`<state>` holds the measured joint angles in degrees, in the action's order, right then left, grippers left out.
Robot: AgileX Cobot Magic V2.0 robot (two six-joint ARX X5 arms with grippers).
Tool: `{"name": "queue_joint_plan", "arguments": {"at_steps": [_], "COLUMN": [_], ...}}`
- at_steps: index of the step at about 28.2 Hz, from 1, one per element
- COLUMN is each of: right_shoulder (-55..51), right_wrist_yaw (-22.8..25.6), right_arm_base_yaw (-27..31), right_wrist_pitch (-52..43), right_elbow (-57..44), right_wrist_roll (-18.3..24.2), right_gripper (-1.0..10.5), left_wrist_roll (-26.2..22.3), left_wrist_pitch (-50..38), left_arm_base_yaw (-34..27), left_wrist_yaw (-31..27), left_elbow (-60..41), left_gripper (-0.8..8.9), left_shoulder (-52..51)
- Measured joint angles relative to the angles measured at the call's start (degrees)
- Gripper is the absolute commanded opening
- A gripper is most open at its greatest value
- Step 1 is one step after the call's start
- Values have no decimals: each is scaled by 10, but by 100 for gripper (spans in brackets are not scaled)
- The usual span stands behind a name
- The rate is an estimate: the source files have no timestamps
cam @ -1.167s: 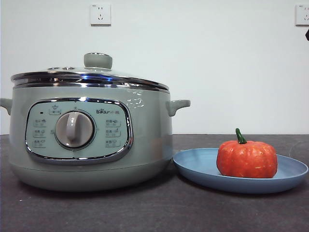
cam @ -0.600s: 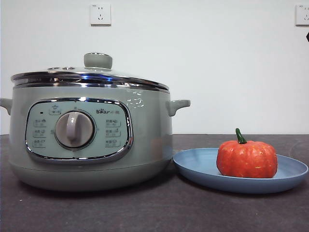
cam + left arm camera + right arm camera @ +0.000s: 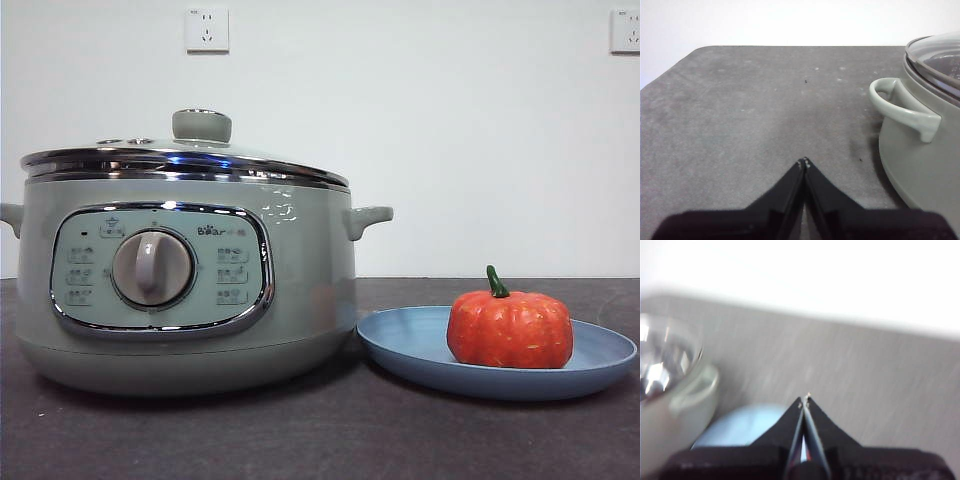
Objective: Take the pumpkin out from the steamer,put the pumpkin in the blue plate,close the lid
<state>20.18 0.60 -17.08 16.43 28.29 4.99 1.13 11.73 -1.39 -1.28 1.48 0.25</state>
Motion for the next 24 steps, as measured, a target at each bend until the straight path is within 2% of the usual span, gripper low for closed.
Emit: {"name": "queue_joint_plan", "arguments": {"at_steps": [2, 7, 16, 24], "right_shoulder": [-57, -141, -193, -197], "right_wrist_yaw": [-47, -51, -51, -49], "right_arm_base_yaw": [50, 111, 114, 114], "right_wrist_pitch": [-57, -75, -75, -66], "right_elbow": [-67, -188, -269, -272], "right_wrist_roll": [11, 14, 8, 5], "right_gripper": [-17, -17, -17, -17], "left_wrist_roll": [0, 0, 0, 0], "left_wrist_pitch": [0, 0, 0, 0], "left_arm_base_yaw": [0, 0, 0, 0], "left_wrist_yaw": [0, 0, 0, 0], "left_elbow": [0, 0, 0, 0], "left_gripper": [-3, -3, -3, -3], "left_shoulder": [0, 0, 0, 0]}}
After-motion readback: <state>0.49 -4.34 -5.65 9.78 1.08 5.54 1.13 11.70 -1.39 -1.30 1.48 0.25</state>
